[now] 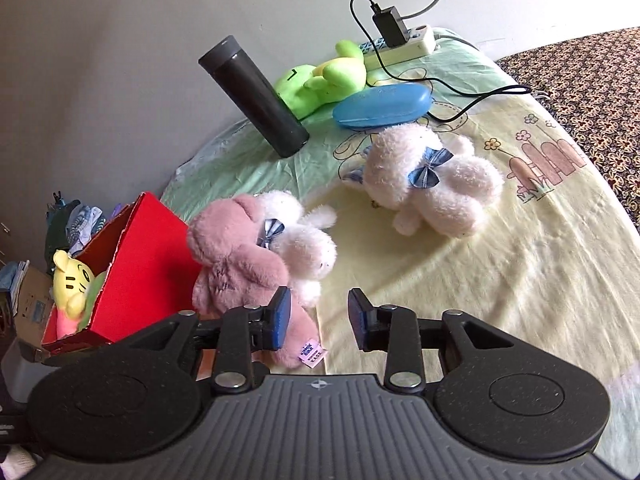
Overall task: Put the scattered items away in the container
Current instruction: 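Grasp the pink teddy's leg with the right gripper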
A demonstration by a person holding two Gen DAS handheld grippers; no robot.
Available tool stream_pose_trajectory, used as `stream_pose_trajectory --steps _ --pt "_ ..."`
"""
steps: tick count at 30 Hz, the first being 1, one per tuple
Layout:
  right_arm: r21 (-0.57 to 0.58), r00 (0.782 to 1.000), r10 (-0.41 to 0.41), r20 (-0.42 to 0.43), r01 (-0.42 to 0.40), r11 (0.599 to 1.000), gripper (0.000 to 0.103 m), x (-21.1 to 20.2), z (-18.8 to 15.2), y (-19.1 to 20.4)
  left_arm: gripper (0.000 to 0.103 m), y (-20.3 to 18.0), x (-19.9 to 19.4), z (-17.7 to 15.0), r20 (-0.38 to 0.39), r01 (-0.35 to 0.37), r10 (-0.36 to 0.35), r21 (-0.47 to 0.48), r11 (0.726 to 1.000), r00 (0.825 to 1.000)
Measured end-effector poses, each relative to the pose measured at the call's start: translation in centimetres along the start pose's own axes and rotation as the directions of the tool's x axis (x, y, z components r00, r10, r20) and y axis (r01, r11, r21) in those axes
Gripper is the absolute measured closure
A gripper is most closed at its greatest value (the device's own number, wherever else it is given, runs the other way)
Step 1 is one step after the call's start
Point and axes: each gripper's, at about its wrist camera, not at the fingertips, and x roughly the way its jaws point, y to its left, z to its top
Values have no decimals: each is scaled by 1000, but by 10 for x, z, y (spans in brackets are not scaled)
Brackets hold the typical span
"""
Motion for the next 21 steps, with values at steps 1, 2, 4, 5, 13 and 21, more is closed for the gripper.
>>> stream_pose_trajectory --steps 1,2,4,5,13,21 --pt "-2 1000 6 -8 -6 1000 62 3 1 0 1 3 3 1 -5 0 0 -13 1000 1000" --pt "-6 1000 14 -20 -14 1000 61 8 3 1 1 6 6 1 -10 0 -1 -28 1000 1000" --pt "-18 998 31 -50 -32 999 61 17 5 3 1 13 13 2 -20 8 -9 -57 998 1000" --pt "-28 997 39 -67 -41 999 61 23 7 6 1 15 16 2 -25 13 -14 -70 997 1000" --pt "-166 986 75 -152 -100 981 61 54 12 26 2 35 45 4 -101 37 -57 -190 981 993" --pt "-218 975 81 -209 -127 968 61 76 6 33 2 22 47 0 -93 17 -29 -130 991 995"
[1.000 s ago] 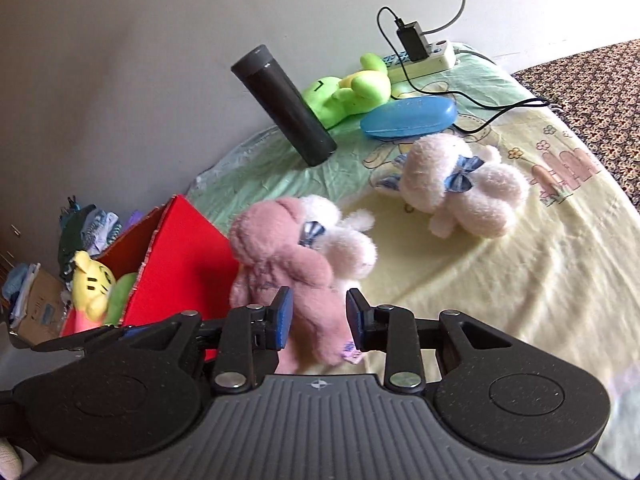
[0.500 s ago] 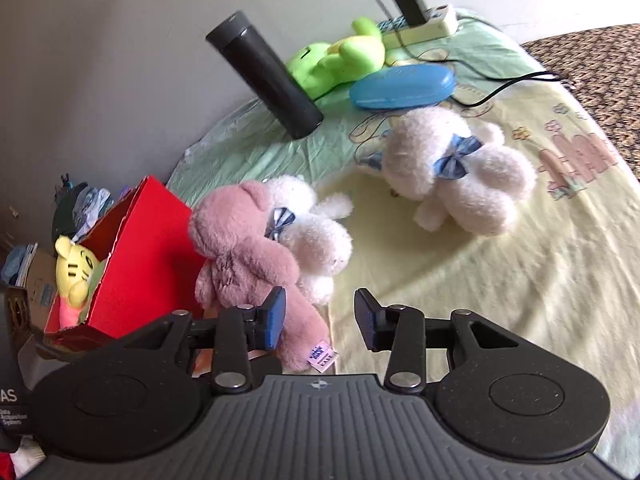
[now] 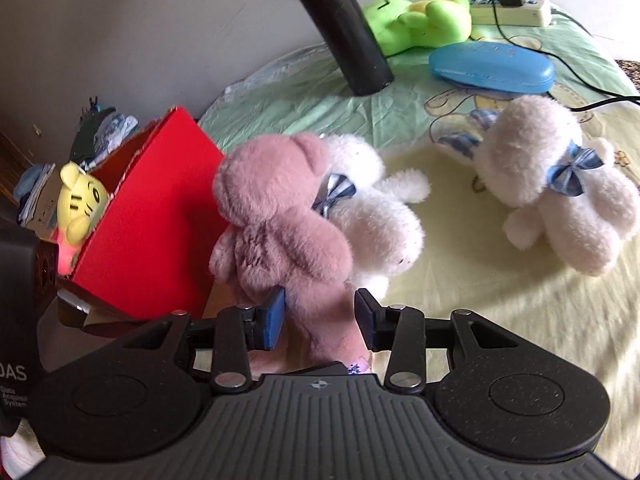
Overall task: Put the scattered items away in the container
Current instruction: 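Grasp the pink teddy's leg with the right gripper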
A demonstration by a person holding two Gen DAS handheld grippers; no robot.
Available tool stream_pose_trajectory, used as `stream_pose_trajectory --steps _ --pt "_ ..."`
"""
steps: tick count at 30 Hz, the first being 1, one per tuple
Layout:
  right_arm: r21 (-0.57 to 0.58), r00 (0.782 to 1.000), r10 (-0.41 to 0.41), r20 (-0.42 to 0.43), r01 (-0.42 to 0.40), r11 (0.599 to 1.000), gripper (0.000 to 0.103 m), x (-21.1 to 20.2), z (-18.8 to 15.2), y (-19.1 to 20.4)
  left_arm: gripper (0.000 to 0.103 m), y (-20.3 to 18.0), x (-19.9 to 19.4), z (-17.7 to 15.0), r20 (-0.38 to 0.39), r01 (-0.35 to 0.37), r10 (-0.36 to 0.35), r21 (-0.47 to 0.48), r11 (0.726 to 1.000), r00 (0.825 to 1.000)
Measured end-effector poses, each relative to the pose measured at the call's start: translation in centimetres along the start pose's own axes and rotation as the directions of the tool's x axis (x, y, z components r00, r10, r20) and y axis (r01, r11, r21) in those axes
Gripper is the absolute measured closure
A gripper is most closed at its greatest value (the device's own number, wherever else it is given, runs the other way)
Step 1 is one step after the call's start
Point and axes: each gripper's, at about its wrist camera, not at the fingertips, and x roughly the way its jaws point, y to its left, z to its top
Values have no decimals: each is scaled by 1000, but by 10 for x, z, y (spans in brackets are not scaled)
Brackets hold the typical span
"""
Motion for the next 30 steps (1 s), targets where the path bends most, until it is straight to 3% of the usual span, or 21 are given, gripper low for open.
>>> stream_pose_trajectory --steps 5,10,17,20,23,26,30 --pt "-1 1000 11 -18 -11 1000 72 -1 1 -5 5 4 -2 0 21 17 -16 -17 1000 1000" --pt "40 999 36 -13 -35 999 75 -12 -1 -12 17 4 -5 0 30 98 -98 -8 995 995" --pt "17 999 36 -22 -35 999 77 -36 -14 -13 21 -13 -26 -19 37 140 -146 140 980 989" --pt "22 998 38 -55 -37 999 81 -40 -23 -15 22 -11 -26 -26 18 136 -140 142 980 990" --pt "68 997 39 -68 -34 997 79 -41 -28 -21 20 -1 -24 -23 22 139 -142 86 987 990" --pt "106 1000 26 -16 -24 994 73 -45 -25 -25 20 5 -25 -20 51 121 -124 62 991 991" --pt "115 999 40 10 -41 993 71 -40 -19 -22 20 9 -21 -16 63 121 -124 49 991 990"
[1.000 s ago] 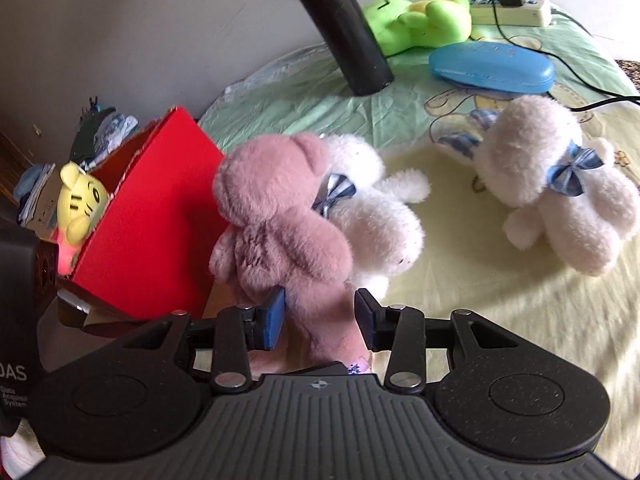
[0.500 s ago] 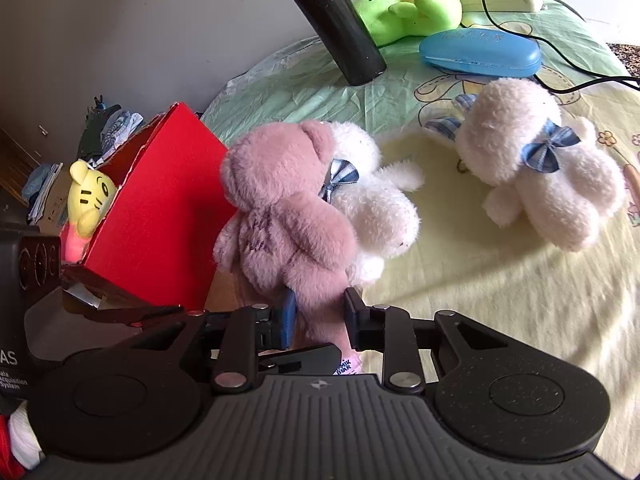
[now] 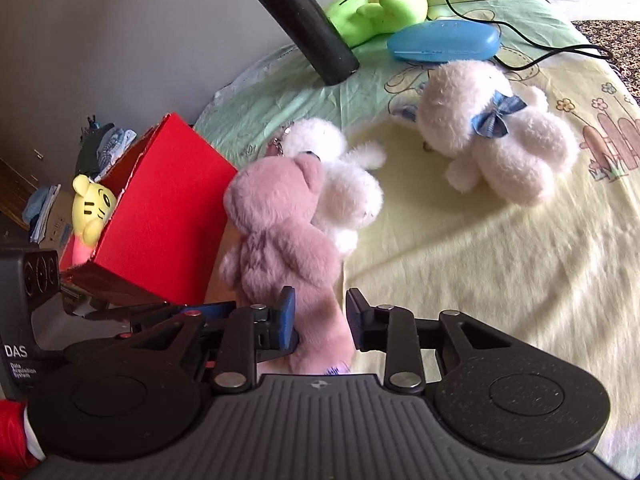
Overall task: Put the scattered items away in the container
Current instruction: 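Grasp the pink teddy's leg with the right gripper, then lift the pink teddy and carry it over the red box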
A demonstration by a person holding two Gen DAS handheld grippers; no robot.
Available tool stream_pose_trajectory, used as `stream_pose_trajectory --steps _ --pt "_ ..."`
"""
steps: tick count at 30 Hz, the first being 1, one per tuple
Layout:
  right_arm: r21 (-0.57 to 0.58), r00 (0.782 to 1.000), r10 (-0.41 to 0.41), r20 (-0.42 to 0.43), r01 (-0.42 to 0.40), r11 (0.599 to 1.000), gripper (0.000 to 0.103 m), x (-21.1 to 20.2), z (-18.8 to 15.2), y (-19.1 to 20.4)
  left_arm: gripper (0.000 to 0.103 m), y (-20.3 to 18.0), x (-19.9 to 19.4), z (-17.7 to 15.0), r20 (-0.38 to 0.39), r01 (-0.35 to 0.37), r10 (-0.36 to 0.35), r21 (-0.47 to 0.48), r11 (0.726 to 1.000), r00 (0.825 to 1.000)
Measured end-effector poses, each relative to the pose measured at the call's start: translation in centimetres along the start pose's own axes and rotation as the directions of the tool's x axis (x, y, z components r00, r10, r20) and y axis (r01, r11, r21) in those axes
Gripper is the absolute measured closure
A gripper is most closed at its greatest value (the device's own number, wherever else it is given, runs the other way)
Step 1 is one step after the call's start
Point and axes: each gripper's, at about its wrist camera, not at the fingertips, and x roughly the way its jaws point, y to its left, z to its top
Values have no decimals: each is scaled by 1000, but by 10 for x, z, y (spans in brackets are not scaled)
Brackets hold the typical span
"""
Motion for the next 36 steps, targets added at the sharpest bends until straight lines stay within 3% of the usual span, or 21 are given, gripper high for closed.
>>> stream_pose_trajectory --steps 2,3,4,7,10,14,17,25,29,36 --pt "-8 1000 17 -10 -17 1000 70 7 2 4 20 -1 4 2 -2 9 -9 -5 1000 1000" --pt "-15 1000 13 -10 -13 1000 61 11 3 7 20 -1 6 4 -2 15 -15 -6 1000 1000" --pt "-22 1000 3 -8 -3 1000 59 14 4 8 20 -2 8 4 -3 17 -17 -7 1000 1000" --pt "-8 1000 7 -21 -7 1000 56 23 5 4 20 0 11 4 -7 40 -40 -35 999 999" --pt "37 999 36 -33 -35 999 53 26 5 -4 19 3 13 2 -3 71 -71 -65 995 997" --pt "170 993 101 -67 -88 981 49 33 3 -21 15 -5 15 1 -8 60 -60 -33 998 998" --pt "163 990 121 -77 -107 981 54 33 1 -18 9 -10 17 0 -13 62 -62 5 998 998" --pt "118 990 120 -79 -110 987 70 26 -1 -13 13 -7 10 -4 10 87 -87 -13 996 996" --pt "84 991 114 -66 -109 991 76 16 -2 -10 14 -19 -4 -8 61 71 -75 65 995 995" --pt "13 996 90 -1 -89 996 77 -8 -9 4 15 -39 -30 -13 131 58 -82 178 982 988"
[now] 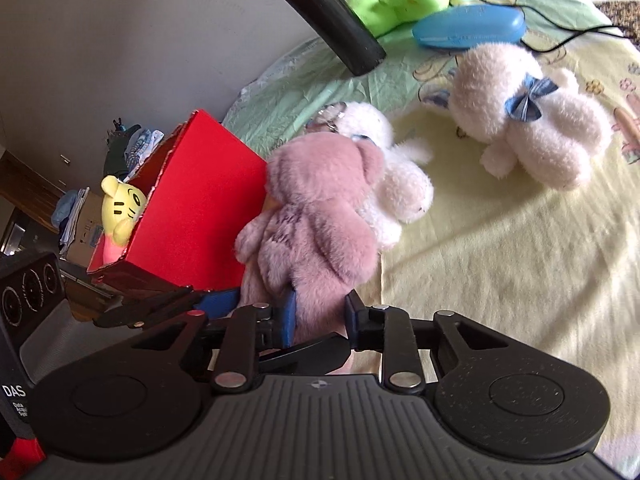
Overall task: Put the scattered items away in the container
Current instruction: 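Lift the pink teddy and carry it over the red box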
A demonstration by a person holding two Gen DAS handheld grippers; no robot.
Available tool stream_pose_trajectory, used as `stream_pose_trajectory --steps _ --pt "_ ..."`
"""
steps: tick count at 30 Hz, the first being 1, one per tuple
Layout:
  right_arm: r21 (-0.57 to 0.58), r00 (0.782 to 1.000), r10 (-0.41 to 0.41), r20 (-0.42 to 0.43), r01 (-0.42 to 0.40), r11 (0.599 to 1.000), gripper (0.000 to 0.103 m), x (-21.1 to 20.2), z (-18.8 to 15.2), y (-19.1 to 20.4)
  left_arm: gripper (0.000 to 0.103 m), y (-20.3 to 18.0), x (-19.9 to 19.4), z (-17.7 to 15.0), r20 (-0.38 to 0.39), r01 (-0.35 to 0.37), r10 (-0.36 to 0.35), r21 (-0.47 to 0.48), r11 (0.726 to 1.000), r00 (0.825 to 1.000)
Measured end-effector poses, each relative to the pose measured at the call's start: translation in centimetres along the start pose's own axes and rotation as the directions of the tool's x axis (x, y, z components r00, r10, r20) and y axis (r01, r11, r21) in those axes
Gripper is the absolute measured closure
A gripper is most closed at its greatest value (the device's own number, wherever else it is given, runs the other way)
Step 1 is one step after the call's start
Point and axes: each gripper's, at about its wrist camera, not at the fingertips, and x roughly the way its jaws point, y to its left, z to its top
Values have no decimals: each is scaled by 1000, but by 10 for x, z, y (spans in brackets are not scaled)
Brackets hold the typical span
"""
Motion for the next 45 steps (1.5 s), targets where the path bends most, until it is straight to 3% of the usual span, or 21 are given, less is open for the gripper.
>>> stream_pose_trajectory --steps 7,13,24,36,45 --pt "-50 994 -8 106 13 999 77 -26 -11 18 15 -15 -31 2 78 27 -33 77 997 996" --pt "-99 974 -28 224 52 994 77 -47 -20 46 15 -12 -58 10 129 71 -87 126 990 988" --pt "-119 931 7 365 39 992 77 -45 -16 115 15 34 -122 27 245 69 -110 170 983 963" --pt "-248 906 113 407 -10 969 77 6 3 196 15 116 -174 39 337 -20 -23 123 992 941" --pt "-256 932 83 352 10 967 76 62 1 222 15 173 -163 28 245 -38 22 62 997 969"
